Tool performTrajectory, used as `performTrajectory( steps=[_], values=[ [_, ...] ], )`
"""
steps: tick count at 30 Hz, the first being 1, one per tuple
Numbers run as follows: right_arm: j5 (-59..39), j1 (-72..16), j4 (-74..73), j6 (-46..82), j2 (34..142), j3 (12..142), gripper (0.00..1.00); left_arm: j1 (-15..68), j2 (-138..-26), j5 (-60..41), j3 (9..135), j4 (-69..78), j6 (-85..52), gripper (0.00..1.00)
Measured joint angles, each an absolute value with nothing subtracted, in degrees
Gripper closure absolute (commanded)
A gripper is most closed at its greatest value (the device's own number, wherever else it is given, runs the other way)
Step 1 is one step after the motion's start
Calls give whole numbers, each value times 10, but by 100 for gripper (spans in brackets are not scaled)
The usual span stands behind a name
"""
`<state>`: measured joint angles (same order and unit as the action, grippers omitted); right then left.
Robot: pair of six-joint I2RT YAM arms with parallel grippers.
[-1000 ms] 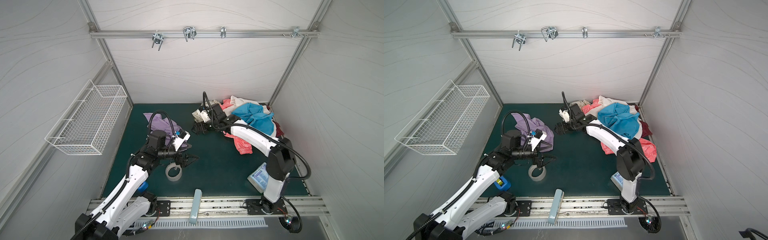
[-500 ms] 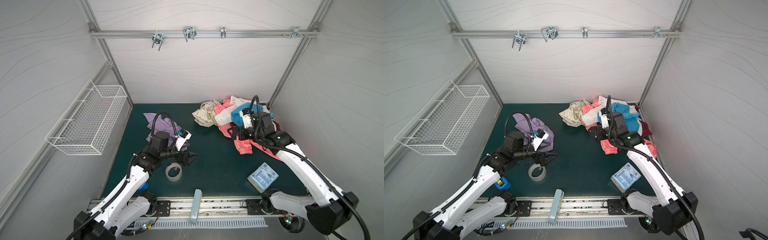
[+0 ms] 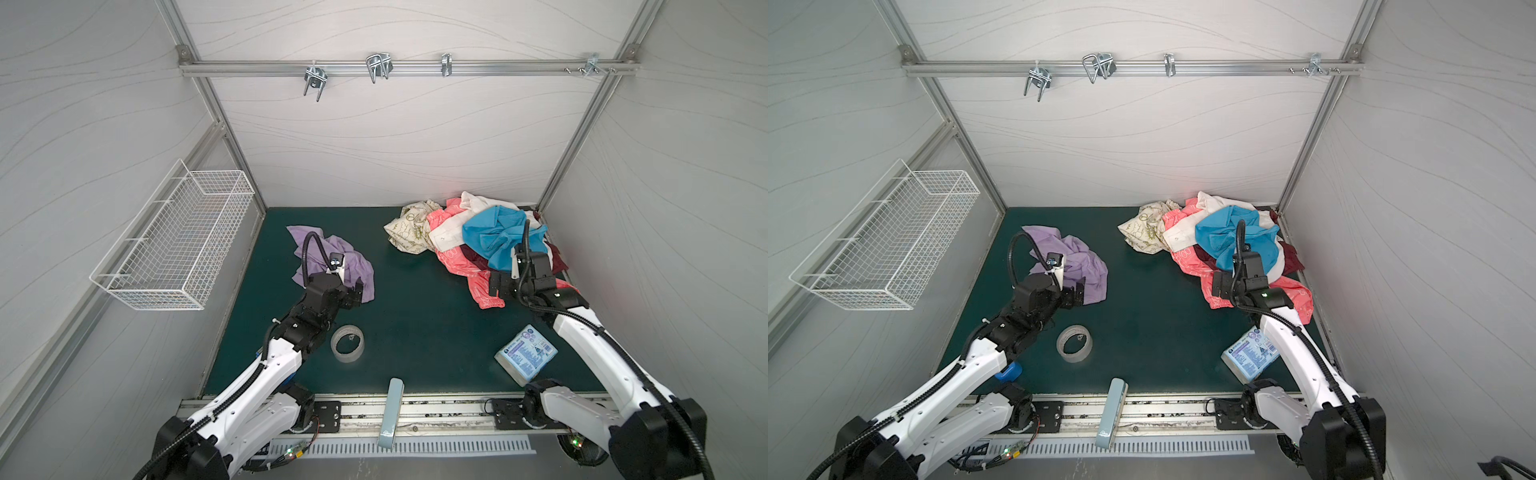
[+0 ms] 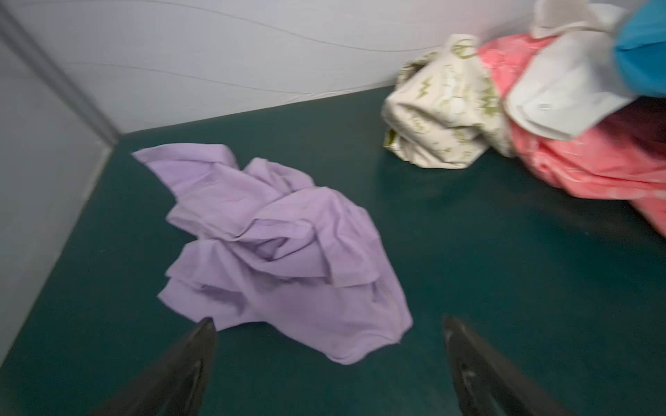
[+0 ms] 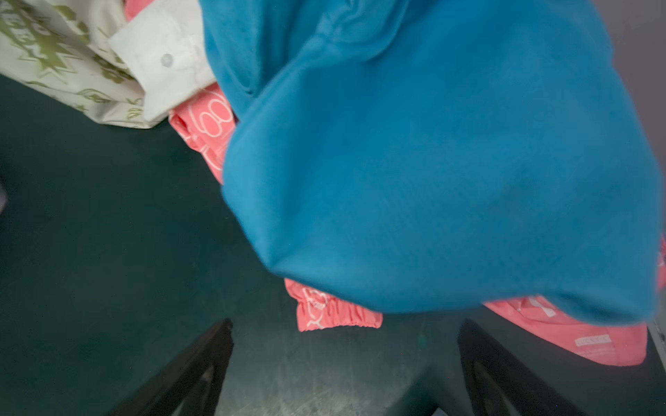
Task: Pick out a specific cloth from the pile
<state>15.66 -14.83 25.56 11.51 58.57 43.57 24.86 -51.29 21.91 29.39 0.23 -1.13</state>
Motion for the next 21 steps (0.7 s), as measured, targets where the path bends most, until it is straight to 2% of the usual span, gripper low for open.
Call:
performTrajectory(
  steps=[4, 8, 16, 21],
  values=[
    [203, -145, 167, 93, 552, 373, 1, 206, -517, 291, 205, 119, -6, 1],
    [221, -143, 62, 63, 558, 328, 1, 167, -565, 324, 174, 210, -6, 2],
    [241, -142, -132, 34, 671, 269, 1, 141, -703, 340, 141, 392, 0, 1],
    [251, -140, -243, 34, 729, 234, 1, 127, -730, 326, 108, 477, 5, 1]
  ],
)
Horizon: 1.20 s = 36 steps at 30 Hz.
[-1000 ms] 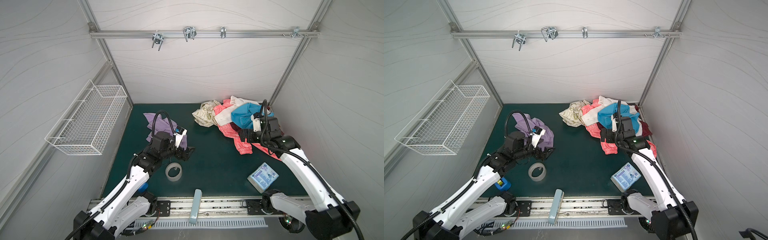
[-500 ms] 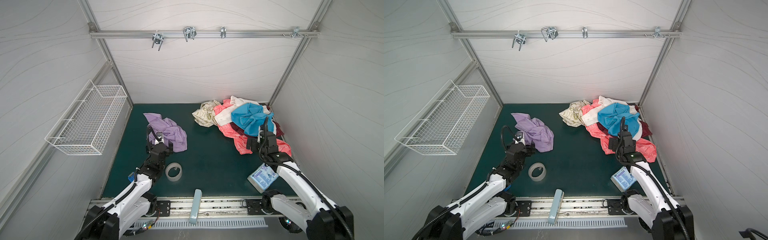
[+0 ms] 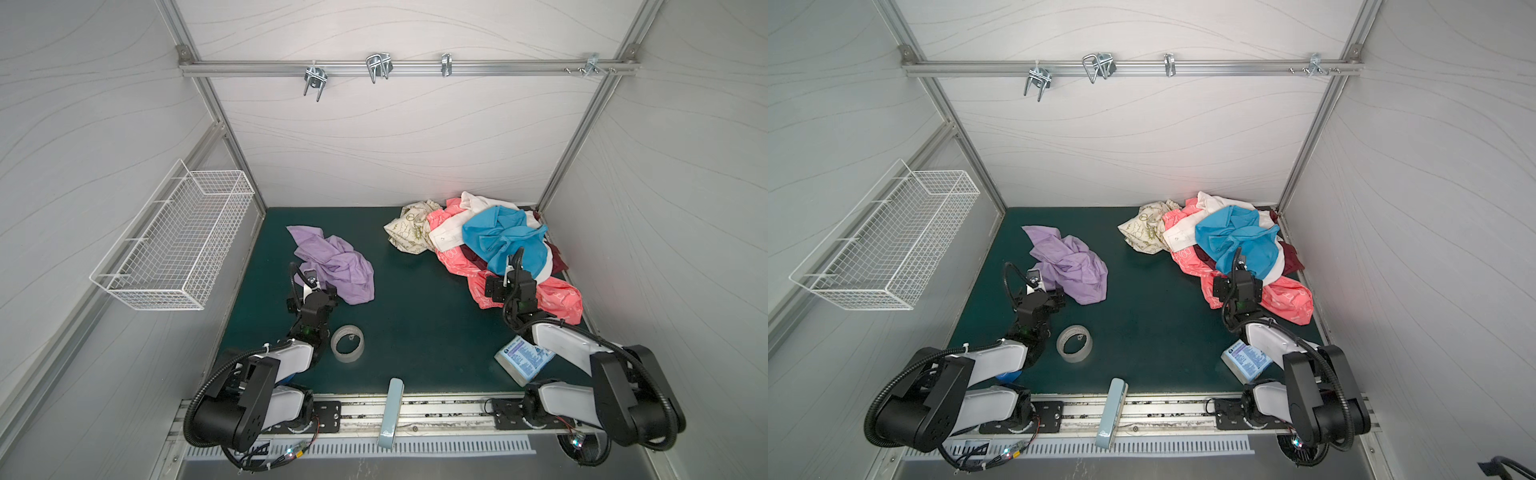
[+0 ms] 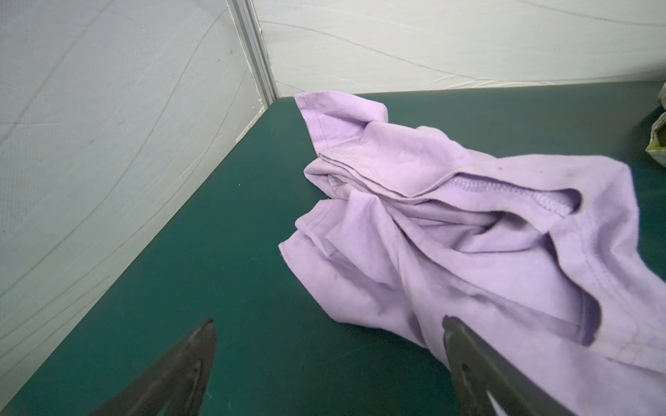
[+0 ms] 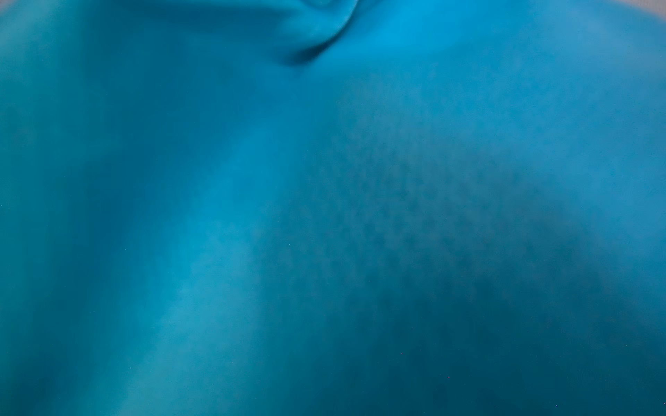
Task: Pick out a specific cloth from the pile
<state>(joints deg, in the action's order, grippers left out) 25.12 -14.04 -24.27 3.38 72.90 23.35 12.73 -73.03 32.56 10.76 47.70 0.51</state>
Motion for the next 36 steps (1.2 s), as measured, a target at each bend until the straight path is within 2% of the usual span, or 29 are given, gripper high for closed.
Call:
performTrajectory(
  steps=[11, 17, 29, 31, 33, 36],
  values=[
    [256, -135, -397, 16, 805, 221, 1, 105, -832, 279, 79, 688, 32, 1],
    [251, -133, -453, 3, 849, 217, 1, 92, -880, 247, 76, 745, 39, 1],
    [210, -117, -478, -5, 871, 217, 1, 49, -922, 178, 85, 770, 26, 1],
    [190, -104, -489, -5, 889, 222, 1, 44, -920, 163, 95, 753, 23, 4],
    [165, -92, -478, -4, 896, 228, 1, 36, -911, 144, 113, 717, 22, 1],
    [138, -79, -472, 0, 898, 236, 1, 15, -901, 102, 158, 653, 13, 1]
  ],
)
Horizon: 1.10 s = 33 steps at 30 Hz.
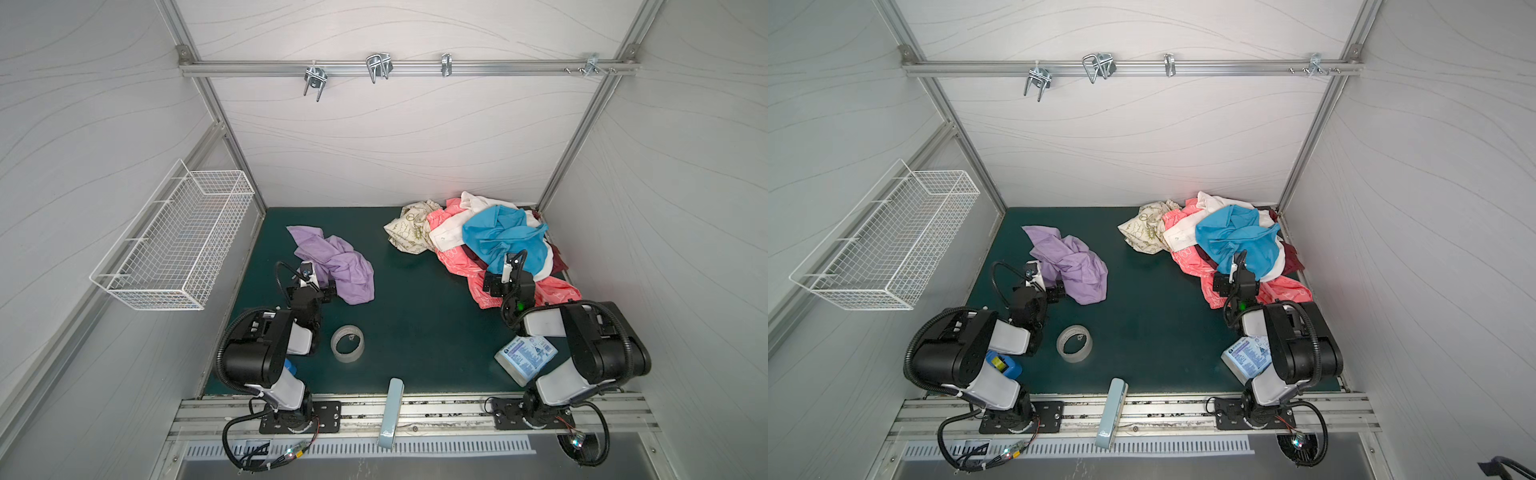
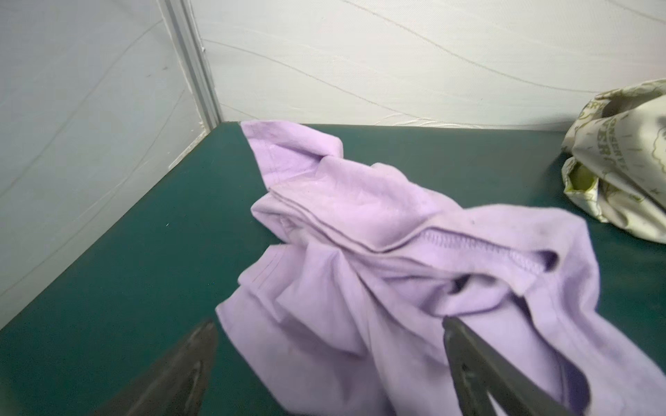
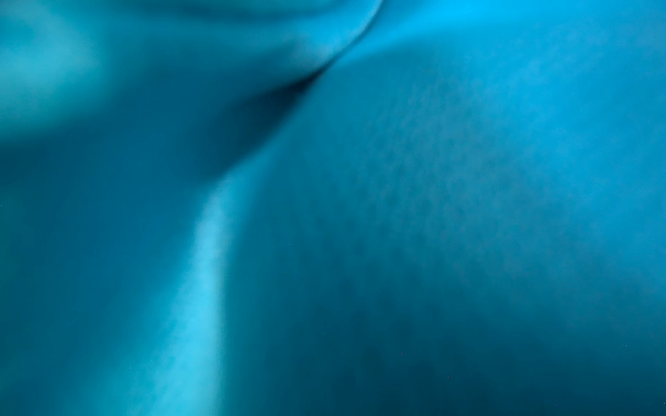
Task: Pick out a specific cloth from the pile
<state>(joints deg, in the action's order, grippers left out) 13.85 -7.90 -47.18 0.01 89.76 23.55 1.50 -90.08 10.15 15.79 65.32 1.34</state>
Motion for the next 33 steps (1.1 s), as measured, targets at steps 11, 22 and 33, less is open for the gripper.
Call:
performTrajectory(
  steps=[11, 22, 33],
  values=[
    [102, -67, -458, 6, 898, 243, 1, -39, -897, 6, 225, 500, -19, 1],
    [100, -67, -458, 7, 898, 243, 1, -40, -897, -10, 225, 469, -22, 1],
    [99, -67, -458, 7, 898, 243, 1, -40, -897, -11, 225, 469, -22, 1]
  ],
)
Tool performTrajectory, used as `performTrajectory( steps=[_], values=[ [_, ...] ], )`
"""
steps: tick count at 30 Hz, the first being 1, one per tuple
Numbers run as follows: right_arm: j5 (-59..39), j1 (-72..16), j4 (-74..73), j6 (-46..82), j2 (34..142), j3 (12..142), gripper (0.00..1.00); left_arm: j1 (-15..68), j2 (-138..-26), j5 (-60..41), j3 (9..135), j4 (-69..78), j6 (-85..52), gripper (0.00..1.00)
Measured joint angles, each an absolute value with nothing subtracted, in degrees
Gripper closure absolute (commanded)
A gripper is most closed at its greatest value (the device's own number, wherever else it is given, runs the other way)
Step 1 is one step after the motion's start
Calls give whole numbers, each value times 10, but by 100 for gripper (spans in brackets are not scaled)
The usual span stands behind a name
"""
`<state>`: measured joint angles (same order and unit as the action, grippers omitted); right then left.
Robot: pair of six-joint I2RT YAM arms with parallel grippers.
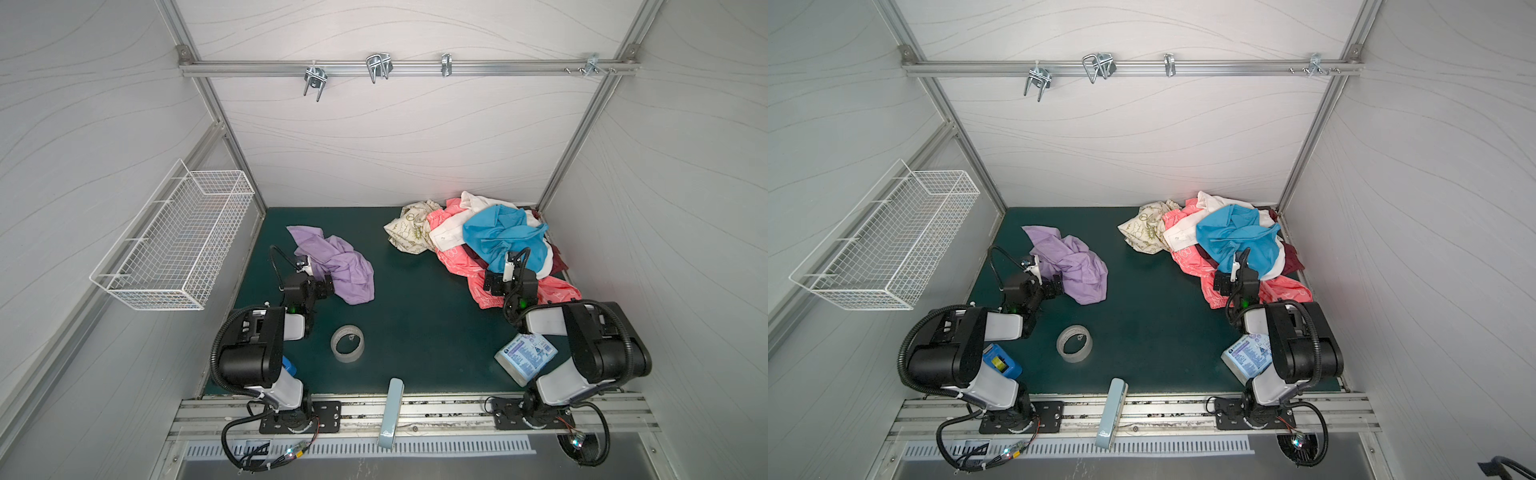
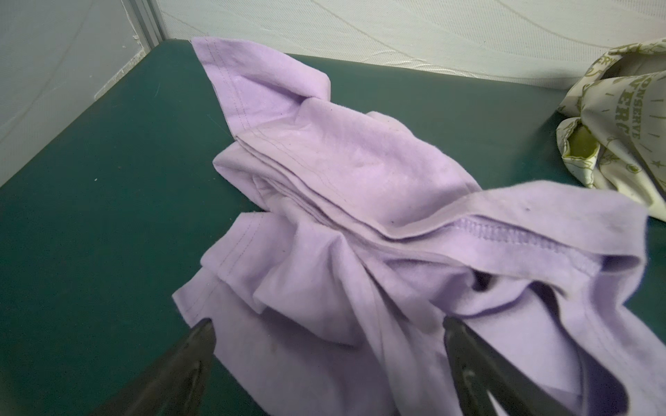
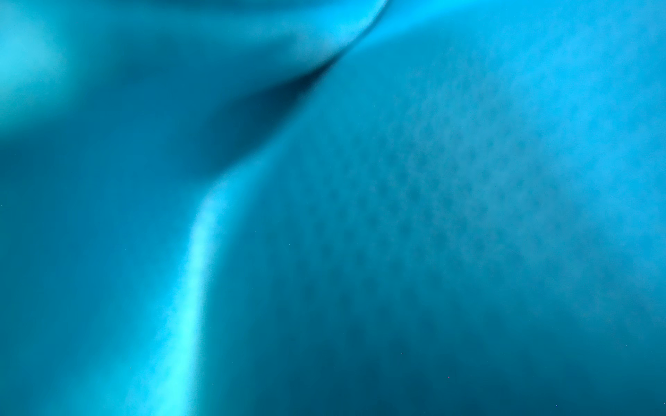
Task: Pick out a specific cloth from the pile
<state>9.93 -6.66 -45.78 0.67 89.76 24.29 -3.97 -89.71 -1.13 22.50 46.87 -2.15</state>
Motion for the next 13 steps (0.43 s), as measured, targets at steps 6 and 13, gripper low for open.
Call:
performTrajectory(
  steps=[6, 13],
  values=[
    [99, -67, -458, 7, 898, 243, 1, -40, -897, -11, 225, 469, -22, 1],
    [99, -67, -458, 7, 898, 243, 1, -40, -897, -11, 228, 464, -22, 1]
  ],
)
